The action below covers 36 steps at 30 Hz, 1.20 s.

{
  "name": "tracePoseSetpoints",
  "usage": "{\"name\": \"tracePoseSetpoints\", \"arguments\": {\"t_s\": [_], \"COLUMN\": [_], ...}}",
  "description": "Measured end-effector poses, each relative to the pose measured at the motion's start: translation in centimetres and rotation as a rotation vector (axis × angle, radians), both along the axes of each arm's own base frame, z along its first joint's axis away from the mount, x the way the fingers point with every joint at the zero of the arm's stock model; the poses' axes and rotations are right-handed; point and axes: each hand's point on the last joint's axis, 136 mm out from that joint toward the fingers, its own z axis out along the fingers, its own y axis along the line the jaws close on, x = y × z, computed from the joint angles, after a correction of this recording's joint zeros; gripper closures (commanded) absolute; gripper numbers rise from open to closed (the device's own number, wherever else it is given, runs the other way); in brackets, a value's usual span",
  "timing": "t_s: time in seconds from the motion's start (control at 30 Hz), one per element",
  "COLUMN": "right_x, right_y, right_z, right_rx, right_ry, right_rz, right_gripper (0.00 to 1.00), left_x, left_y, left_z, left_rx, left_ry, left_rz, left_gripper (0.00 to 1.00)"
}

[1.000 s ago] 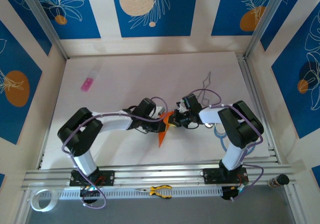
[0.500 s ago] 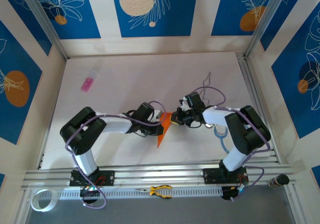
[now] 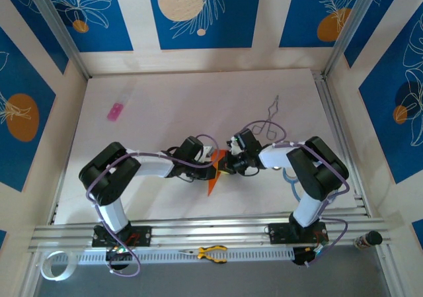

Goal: Fold a paper plane with a square sheet of paper (pick it up from the middle)
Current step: Fold the wing for the fifth time at the center of the table.

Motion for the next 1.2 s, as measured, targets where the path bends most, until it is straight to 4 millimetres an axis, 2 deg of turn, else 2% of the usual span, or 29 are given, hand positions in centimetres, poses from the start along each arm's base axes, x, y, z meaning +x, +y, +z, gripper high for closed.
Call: {"name": "tracePoseSetpoints", "arguments": {"t_s": [0.1, 0.2, 0.53, 0.67, 0.8, 0.97, 1.1, 1.2], "right_x": [0.3, 1.4, 8.1, 9.7, 9.6, 7.9, 6.8, 6.2], "right_y": [-0.3, -1.4, -5.5, -7.1, -6.8, -5.0, -3.7, -2.8], "right_z": [0.0, 0.0, 0.3, 0.7, 2.0, 4.1, 3.8, 2.4], "right_rx": [0.007, 0.013, -0.001, -0.015, -0.006, 0.039, 0.057, 0.045], "right_ry": [0.006, 0.006, -0.012, -0.029, -0.065, -0.133, -0.122, -0.095], "right_rz": [-0.009, -0.049, -0.212, -0.261, -0.247, -0.188, -0.142, -0.109], "right_gripper": [0.97, 0.97, 0.96, 0.95, 0.94, 0.93, 0.94, 0.95], "left_x": [0.0, 0.0, 0.0, 0.0, 0.0, 0.0, 0.0, 0.1], "left_y": [0.0, 0.0, 0.0, 0.0, 0.0, 0.0, 0.0, 0.0], "left_z": [0.0, 0.0, 0.0, 0.0, 0.0, 0.0, 0.0, 0.0], "left_rx": [0.000, 0.000, -0.001, 0.000, 0.000, 0.000, 0.000, 0.004], "left_ry": [0.000, 0.000, -0.002, -0.002, -0.001, -0.001, -0.001, 0.000], "left_rz": [0.000, 0.000, 0.000, 0.000, 0.000, 0.000, 0.000, 0.002], "left_gripper": [1.00, 1.00, 1.00, 1.00, 1.00, 1.00, 1.00, 1.00]}}
